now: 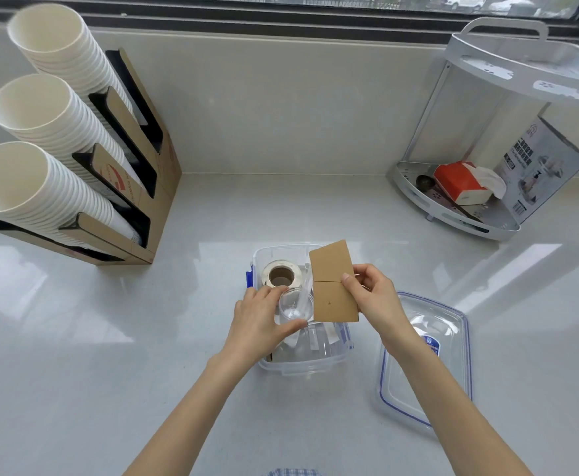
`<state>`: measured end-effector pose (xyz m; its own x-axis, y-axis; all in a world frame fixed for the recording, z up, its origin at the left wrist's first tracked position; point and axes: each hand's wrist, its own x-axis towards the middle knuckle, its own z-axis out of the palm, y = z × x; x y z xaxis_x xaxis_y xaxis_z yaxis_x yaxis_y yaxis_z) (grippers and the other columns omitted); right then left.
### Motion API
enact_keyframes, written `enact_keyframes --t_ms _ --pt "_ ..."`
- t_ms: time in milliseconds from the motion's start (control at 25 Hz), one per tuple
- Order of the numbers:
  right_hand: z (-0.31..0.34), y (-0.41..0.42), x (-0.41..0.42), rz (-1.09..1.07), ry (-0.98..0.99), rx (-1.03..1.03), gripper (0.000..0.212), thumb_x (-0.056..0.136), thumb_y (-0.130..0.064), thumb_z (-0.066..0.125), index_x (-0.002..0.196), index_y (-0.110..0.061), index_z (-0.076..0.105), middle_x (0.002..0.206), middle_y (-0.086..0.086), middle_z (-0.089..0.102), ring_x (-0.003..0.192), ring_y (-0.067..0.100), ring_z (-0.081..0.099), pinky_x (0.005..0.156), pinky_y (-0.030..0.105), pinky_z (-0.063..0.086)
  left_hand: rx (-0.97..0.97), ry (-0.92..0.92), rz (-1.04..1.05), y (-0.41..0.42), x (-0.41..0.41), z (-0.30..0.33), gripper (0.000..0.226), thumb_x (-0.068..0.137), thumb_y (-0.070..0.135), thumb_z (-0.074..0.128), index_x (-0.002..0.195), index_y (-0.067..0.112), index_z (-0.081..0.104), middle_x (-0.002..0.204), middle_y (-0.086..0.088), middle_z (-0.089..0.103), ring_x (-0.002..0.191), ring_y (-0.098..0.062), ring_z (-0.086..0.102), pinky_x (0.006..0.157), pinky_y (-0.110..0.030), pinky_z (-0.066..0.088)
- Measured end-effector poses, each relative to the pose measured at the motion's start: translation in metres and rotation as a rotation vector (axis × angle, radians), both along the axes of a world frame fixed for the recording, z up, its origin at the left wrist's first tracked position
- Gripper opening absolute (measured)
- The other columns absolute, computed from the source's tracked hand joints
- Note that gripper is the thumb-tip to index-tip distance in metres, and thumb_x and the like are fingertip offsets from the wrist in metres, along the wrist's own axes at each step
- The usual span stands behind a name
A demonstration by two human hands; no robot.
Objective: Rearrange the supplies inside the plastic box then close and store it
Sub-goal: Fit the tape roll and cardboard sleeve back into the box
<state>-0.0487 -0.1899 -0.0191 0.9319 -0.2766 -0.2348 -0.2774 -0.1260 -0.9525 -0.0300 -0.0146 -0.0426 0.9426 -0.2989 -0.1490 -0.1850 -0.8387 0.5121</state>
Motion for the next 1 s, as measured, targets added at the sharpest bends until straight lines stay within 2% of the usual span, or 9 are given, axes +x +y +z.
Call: enact_keyframes --t_ms 120,280,440,480,560,600,680,880,1000 --pt "0.000 0.002 -0.001 0.006 0.008 -0.007 0.006 0.092 -0.021 0.051 0.097 -0.018 0.055 0.084 -0.003 0.059 0.080 0.014 0.056 0.064 0.021 0.044 0.054 -0.040 -0.012 -0.006 0.002 -0.004 0.067 0.081 0.051 0.054 0.137 0.023 0.033 0.135 0.003 0.048 0.123 -0.020 0.037 0.099 -0.032 0.029" --pt "0.003 0.005 -0.003 0.013 0.001 -0.067 0.005 0.091 -0.021 0.052 0.094 -0.019 0.054 0.081 -0.005 0.058 0.081 0.018 0.057 0.061 0.024 0.044 0.041 -0.073 -0.011 -0.007 0.004 -0.005 0.062 0.081 0.049 0.055 0.132 0.020 0.037 0.126 0.002 0.054 0.119 -0.020 0.039 0.096 -0.031 0.026" --pt "0.005 0.022 -0.007 0.103 -0.021 -0.209 0.003 0.088 -0.019 0.055 0.088 -0.022 0.054 0.077 -0.006 0.056 0.075 0.024 0.060 0.057 0.026 0.044 0.121 -0.111 -0.087 0.003 0.006 -0.002 0.065 0.081 0.049 0.053 0.139 0.031 0.027 0.127 0.007 0.049 0.118 -0.019 0.034 0.094 -0.030 0.023" --pt "0.004 0.028 -0.008 0.137 -0.033 -0.248 0.003 0.088 -0.019 0.055 0.088 -0.022 0.054 0.076 -0.007 0.056 0.071 0.023 0.060 0.057 0.023 0.044 0.131 -0.116 -0.098 0.006 0.006 -0.001 0.066 0.082 0.048 0.052 0.140 0.033 0.025 0.124 0.006 0.049 0.116 -0.020 0.034 0.090 -0.029 0.022" --pt "0.003 0.040 -0.009 0.191 -0.060 -0.321 0.003 0.088 -0.020 0.055 0.088 -0.022 0.053 0.073 -0.010 0.053 0.057 0.011 0.055 0.052 0.014 0.041 0.117 -0.112 -0.091 0.011 0.006 0.000 0.066 0.083 0.043 0.051 0.141 0.030 0.023 0.122 0.005 0.049 0.115 -0.020 0.034 0.085 -0.027 0.019" --pt "0.002 0.044 -0.009 0.204 -0.067 -0.346 0.003 0.088 -0.021 0.055 0.088 -0.022 0.052 0.072 -0.011 0.053 0.051 0.005 0.051 0.049 0.010 0.039 0.105 -0.104 -0.071 0.014 0.005 -0.001 0.068 0.084 0.040 0.052 0.142 0.027 0.020 0.125 0.004 0.047 0.117 -0.020 0.034 0.087 -0.028 0.020" --pt "0.001 0.048 -0.008 0.215 -0.070 -0.377 0.003 0.088 -0.022 0.055 0.088 -0.021 0.052 0.072 -0.011 0.052 0.047 0.003 0.048 0.047 0.010 0.038 0.086 -0.088 0.006 0.020 0.003 -0.004 0.073 0.084 0.038 0.053 0.144 0.022 0.014 0.131 0.000 0.040 0.122 -0.021 0.031 0.096 -0.031 0.025" --pt "-0.003 0.063 -0.008 0.284 -0.093 -0.502 0.012 0.087 -0.019 0.053 0.096 -0.011 0.056 0.076 -0.003 0.056 0.057 0.006 0.046 0.062 0.024 0.041 -0.016 0.012 0.162 0.026 -0.004 -0.013 0.075 0.083 0.035 0.055 0.143 0.017 0.014 0.134 -0.008 0.035 0.124 -0.024 0.032 0.100 -0.033 0.030" --pt "-0.010 0.075 -0.006 0.354 -0.083 -0.659 0.020 0.087 -0.018 0.051 0.102 -0.006 0.055 0.095 0.009 0.066 0.083 0.023 0.059 0.076 0.035 0.048 -0.063 0.050 0.178 0.026 -0.004 -0.015 0.071 0.085 0.034 0.053 0.143 0.017 0.015 0.134 -0.009 0.036 0.125 -0.025 0.033 0.101 -0.034 0.030"
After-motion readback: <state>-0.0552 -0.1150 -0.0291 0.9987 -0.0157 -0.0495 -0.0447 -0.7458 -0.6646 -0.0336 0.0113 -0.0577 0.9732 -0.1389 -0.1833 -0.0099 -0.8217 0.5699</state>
